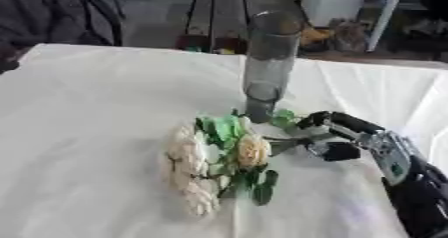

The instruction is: Arrange flowers into the vase.

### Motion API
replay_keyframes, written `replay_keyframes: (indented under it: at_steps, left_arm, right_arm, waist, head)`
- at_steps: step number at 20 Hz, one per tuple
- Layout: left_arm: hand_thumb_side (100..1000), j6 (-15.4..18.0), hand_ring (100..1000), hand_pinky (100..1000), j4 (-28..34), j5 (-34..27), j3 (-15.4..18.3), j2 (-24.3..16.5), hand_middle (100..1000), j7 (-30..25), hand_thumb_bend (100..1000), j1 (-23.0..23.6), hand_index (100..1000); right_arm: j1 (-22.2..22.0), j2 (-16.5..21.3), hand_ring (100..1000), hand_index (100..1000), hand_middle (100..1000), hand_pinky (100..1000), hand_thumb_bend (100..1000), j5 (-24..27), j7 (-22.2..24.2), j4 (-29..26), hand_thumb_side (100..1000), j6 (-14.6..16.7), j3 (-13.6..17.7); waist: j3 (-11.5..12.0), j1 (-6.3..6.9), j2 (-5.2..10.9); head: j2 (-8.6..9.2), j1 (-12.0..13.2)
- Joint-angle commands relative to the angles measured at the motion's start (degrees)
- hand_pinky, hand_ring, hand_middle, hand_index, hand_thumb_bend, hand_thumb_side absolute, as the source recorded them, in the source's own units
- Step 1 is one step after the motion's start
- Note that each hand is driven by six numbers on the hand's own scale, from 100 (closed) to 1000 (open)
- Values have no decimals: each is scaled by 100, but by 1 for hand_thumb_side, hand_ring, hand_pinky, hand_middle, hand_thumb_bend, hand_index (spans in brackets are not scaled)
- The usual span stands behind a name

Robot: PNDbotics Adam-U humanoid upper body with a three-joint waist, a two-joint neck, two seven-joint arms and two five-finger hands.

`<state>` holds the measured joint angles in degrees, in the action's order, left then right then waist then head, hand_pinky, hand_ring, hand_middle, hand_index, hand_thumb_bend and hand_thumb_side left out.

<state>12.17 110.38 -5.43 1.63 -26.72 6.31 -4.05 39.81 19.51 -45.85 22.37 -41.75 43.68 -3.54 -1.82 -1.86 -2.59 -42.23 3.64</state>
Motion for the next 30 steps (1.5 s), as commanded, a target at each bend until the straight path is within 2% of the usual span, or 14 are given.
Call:
replay_keyframes:
  at_steps: [1, 21, 30]
  left_arm:
    - [760, -1, 801, 803, 65, 22, 9, -89, 762, -12, 472, -64, 748]
    - [759, -4, 801, 804, 62, 24, 7, -110, 762, -11, 473, -61, 748]
    - [759, -4, 800, 803, 65, 22, 8, -110, 762, -13, 474, -62, 748]
  right_arm:
    - [71, 112, 835, 877, 759, 838, 182, -6, 808, -69, 543, 829, -21]
    - [3, 326, 836, 878, 763, 833, 188, 307, 1028, -427, 536, 829, -277]
    - [-4, 244, 835, 877, 761, 833, 185, 306, 1106, -421, 535, 829, -318]
  waist:
    - [1, 4, 47]
    - [-27, -19, 64]
    - [-17, -18, 65]
  head:
    - [10, 18]
    - [15, 43]
    - [16, 46]
